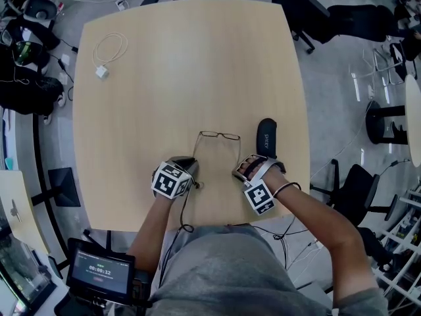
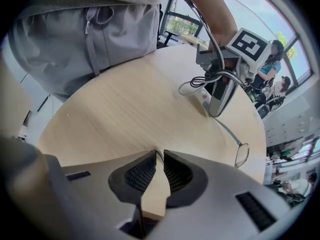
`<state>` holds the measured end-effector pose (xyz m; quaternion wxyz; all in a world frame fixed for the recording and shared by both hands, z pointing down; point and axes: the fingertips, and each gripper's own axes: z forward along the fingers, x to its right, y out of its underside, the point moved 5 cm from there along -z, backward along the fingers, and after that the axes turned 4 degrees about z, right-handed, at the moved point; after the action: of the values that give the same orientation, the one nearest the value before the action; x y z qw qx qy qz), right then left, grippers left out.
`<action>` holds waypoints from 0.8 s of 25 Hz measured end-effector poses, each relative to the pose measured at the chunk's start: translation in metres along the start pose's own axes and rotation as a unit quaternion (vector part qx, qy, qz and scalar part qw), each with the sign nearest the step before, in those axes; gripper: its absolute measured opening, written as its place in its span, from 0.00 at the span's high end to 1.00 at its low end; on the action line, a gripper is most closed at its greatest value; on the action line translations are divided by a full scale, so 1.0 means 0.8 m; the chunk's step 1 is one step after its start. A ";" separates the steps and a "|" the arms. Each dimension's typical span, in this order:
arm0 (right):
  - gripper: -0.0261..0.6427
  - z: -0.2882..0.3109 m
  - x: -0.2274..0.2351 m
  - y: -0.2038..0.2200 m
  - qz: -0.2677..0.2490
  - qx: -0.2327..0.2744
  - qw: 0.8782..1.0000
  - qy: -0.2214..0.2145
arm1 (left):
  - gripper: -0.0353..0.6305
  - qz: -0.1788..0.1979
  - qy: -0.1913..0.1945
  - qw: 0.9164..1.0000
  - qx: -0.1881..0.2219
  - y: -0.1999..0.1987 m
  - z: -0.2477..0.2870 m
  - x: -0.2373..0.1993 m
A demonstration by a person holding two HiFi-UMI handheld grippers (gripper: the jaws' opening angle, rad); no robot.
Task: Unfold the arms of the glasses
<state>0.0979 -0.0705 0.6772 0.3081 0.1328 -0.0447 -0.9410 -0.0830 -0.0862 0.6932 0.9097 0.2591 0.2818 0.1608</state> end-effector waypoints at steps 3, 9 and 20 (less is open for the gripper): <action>0.91 -0.004 -0.003 0.004 0.013 -0.010 1.000 0.013 | 0.91 -0.001 -0.006 1.000 -0.003 0.003 -0.002 0.006; 0.91 -0.020 -0.012 0.009 0.049 -0.015 0.998 0.026 | 0.91 0.009 -0.010 1.000 -0.007 0.002 -0.004 0.031; 0.72 -0.046 -0.002 0.012 0.144 0.015 0.989 0.037 | 0.90 0.038 -0.019 0.998 0.053 -0.008 -0.030 0.056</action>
<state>0.1147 -0.0774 0.6441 0.4397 0.1643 -0.0657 -0.8805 -0.0611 -0.0622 0.6534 0.8930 0.3208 0.2626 0.1753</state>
